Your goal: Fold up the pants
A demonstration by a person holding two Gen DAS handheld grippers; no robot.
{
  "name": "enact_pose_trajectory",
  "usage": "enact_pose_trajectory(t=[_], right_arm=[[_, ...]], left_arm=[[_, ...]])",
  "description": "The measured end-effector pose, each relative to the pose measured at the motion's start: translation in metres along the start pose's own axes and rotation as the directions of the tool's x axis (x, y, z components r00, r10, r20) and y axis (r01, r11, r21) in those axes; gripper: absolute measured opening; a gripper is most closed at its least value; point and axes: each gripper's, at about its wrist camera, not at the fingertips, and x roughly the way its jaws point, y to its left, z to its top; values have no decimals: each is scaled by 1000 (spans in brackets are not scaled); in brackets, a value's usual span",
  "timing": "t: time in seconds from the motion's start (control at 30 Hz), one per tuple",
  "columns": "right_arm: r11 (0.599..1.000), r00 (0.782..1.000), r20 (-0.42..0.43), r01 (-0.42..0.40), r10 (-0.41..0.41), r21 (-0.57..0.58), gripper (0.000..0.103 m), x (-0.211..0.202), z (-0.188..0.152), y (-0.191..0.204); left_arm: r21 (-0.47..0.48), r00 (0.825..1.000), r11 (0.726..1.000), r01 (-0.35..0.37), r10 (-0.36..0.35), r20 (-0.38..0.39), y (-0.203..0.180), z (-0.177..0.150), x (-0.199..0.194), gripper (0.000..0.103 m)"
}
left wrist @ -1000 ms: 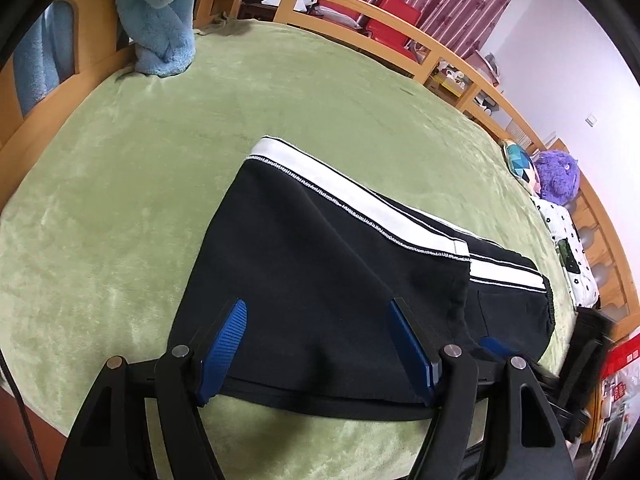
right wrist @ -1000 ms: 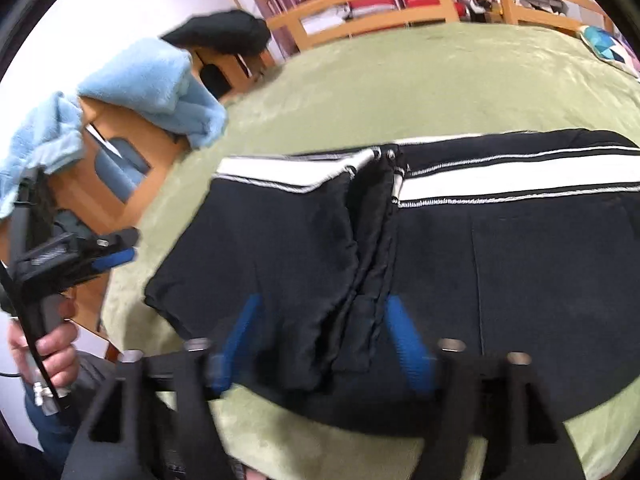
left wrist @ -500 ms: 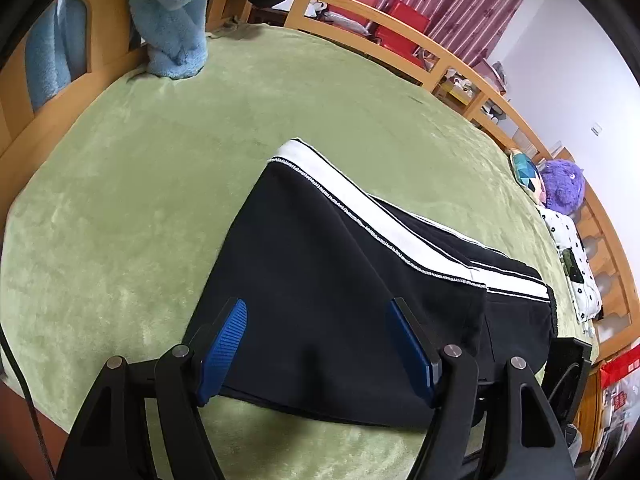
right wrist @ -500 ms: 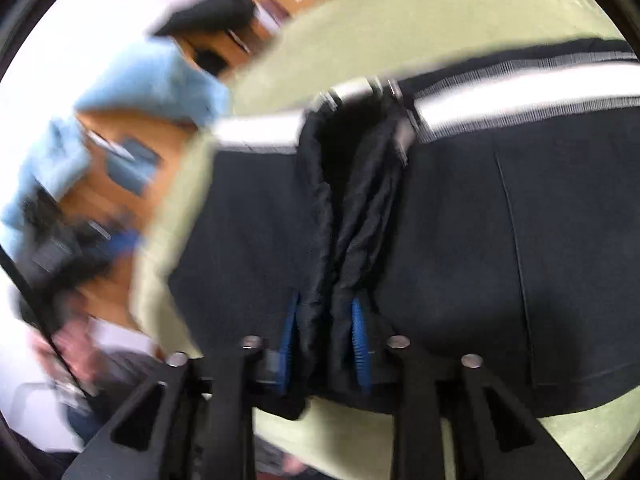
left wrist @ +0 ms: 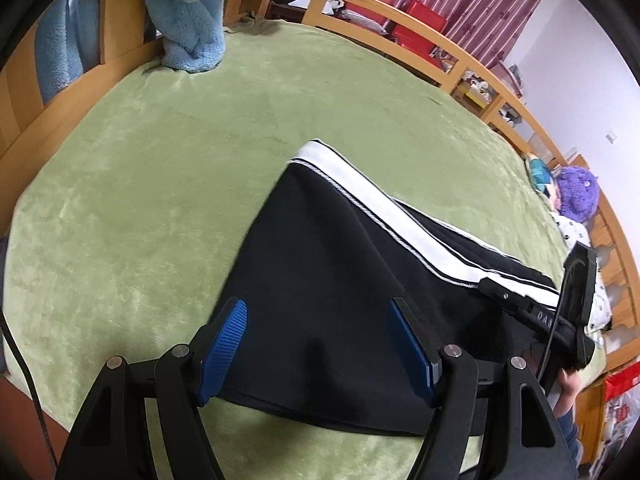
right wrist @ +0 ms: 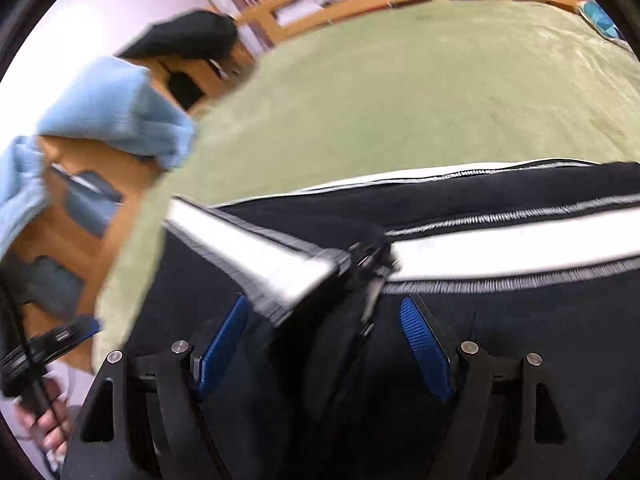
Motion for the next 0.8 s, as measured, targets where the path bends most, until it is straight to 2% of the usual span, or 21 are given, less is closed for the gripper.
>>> enact_pose_trajectory(t=[0.03, 0.07, 0.1, 0.13, 0.2, 0.23, 0.27, 0.3, 0.33, 0.4, 0.47, 0.5, 0.6, 0.63, 0.7, 0.8], right_arm=[[1000, 1000, -10, -18, 18, 9, 73, 7, 3, -1], [1000, 999, -19, -30, 30, 2, 59, 13, 7, -1], [1000, 1000, -12, 4, -4, -23, 30, 15, 12, 3], [998, 1000, 17, 2, -1, -57, 23, 9, 17, 4], [995, 991, 97, -95, 97, -24, 17, -11, 28, -4], [994, 989, 101, -111, 110, -3, 17, -11, 31, -10], [996, 993, 81, -93, 92, 13, 17, -5, 34, -13], [998, 997, 54, -59, 59, 5, 18, 3, 34, -12], [1000, 1000, 6, -6, 7, -19, 23, 16, 30, -11], [998, 1000, -15, 21, -21, -54, 26, 22, 25, -9], [997, 998, -19, 60, -61, -53, 44, 5, 24, -7], [995, 997, -4, 82, -82, -49, 46, -9, 23, -4], [998, 997, 64, 43, -40, -53, 52, -52, 0, 6], [998, 997, 74, 12, -7, -66, 58, -66, -14, 6], [994, 998, 56, -32, 38, -109, 61, -77, -40, 14], [991, 997, 12, -81, 82, -107, 61, -76, -82, 11]], left_arm=[[-3, 1000, 1000, -15, 15, 2, 2, 1, 1, 71], [-7, 1000, 1000, -27, 27, 2, 4, 1, 3, 71], [-13, 999, 999, -36, 36, 2, 6, 2, 5, 71], [-23, 999, 999, -43, 43, -1, 9, 3, 7, 71], [-30, 999, 998, -48, 48, -5, 13, 4, 12, 71], [-29, 999, 998, -52, 52, -7, 14, 5, 14, 71], [-24, 998, 998, -60, 60, -11, 16, 4, 18, 71], [-18, 998, 998, -64, 64, -16, 18, 4, 21, 71], [-15, 998, 998, -67, 66, -21, 19, 4, 24, 71], [-21, 995, 996, -86, 85, -43, 26, 0, 31, 71], [-53, 995, 996, -75, 72, -66, 37, -7, 35, 71], [-82, 996, 995, -48, 42, -76, 45, -11, 37, 71], [-188, 990, 981, 37, -62, -125, 63, -20, 49, 71], [-207, 987, 977, 45, -75, -139, 66, -23, 54, 71], [-193, 990, 981, 34, -60, -130, 64, -28, 56, 71], [-157, 991, 987, 35, -55, -123, 55, -30, 61, 78]])
